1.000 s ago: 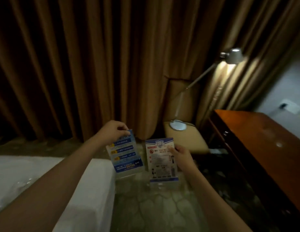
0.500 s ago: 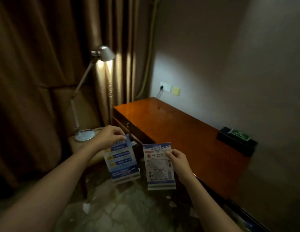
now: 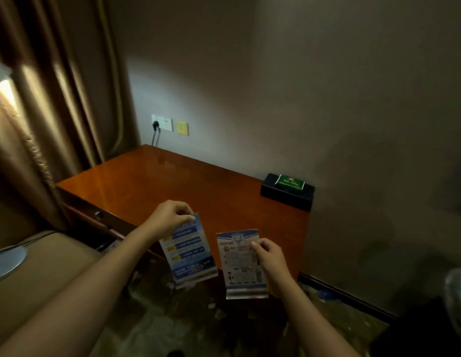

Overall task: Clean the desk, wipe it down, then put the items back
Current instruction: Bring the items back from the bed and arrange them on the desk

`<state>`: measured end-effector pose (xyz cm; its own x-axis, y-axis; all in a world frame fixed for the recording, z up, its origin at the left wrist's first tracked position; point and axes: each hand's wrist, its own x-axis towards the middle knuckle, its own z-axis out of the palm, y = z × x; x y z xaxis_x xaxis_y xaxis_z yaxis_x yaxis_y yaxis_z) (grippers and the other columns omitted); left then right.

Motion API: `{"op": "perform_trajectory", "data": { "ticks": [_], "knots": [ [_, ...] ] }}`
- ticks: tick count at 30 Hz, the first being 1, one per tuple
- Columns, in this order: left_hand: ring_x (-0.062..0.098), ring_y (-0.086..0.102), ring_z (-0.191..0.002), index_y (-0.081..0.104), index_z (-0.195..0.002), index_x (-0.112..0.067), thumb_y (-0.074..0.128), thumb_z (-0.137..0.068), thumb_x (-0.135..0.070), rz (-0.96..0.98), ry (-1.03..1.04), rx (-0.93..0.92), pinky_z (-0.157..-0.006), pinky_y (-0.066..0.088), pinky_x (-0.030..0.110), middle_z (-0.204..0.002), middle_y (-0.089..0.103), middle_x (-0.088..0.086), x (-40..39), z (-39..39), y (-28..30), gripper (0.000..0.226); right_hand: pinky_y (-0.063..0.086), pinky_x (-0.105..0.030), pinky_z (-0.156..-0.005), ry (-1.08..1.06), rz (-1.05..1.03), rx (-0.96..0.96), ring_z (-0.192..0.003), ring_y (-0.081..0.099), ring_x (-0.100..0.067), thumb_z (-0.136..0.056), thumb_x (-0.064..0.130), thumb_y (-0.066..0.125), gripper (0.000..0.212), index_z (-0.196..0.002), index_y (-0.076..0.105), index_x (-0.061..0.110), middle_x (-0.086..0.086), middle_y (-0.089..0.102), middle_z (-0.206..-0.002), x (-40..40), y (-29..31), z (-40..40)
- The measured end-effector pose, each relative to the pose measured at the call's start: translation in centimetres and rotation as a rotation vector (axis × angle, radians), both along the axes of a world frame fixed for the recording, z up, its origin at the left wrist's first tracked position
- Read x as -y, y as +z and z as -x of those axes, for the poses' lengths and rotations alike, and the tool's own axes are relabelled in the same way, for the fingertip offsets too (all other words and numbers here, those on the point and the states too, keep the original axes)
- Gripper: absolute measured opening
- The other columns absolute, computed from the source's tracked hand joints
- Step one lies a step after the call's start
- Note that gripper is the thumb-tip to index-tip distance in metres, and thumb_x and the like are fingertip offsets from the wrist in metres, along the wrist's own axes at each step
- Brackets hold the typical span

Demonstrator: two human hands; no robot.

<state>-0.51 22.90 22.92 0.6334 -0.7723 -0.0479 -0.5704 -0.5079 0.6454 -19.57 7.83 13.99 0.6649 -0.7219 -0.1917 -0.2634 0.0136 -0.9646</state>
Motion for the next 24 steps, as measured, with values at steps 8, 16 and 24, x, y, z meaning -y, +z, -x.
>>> {"op": "perform_trajectory", "data": {
  "ticks": [8,16,24],
  "knots": [
    [0.006,0.057,-0.083,0.060,-0.078,-0.025,0.060,-0.090,-0.022,-0.079,-0.218,0.022,-0.069,0.040,0.018,-0.085,0.060,-0.011,13.5,-13.9,-4.4,0.012,0.055,-0.040,-0.075,-0.144,0.060,-0.058,-0.084,0.066,-0.024,-0.095,0.021,0.053,0.020,-0.080,0.056,0.008,-0.014,0.067,-0.094,9.2,-3.4,-12.0],
    [0.004,0.053,-0.080,0.055,-0.080,-0.026,0.059,-0.091,-0.023,-0.174,-0.425,0.155,-0.062,0.038,0.015,-0.086,0.056,-0.011,24.2,-24.7,-6.4,0.012,0.050,-0.014,-0.059,-0.245,0.086,-0.162,-0.086,0.063,-0.012,-0.095,0.012,0.051,0.016,-0.081,0.057,0.013,0.001,0.065,-0.090,15.9,-3.6,-21.7],
    [0.004,0.052,-0.084,0.062,-0.093,-0.022,0.057,-0.092,-0.022,-0.183,-0.551,0.246,-0.067,0.039,0.016,-0.096,0.061,-0.009,29.6,-27.8,-8.8,0.006,0.047,-0.015,-0.056,-0.322,0.018,-0.186,-0.088,0.060,-0.007,-0.094,0.007,0.051,0.019,-0.078,0.057,0.014,0.002,0.065,-0.092,20.1,-4.3,-24.4]
  ]
}}
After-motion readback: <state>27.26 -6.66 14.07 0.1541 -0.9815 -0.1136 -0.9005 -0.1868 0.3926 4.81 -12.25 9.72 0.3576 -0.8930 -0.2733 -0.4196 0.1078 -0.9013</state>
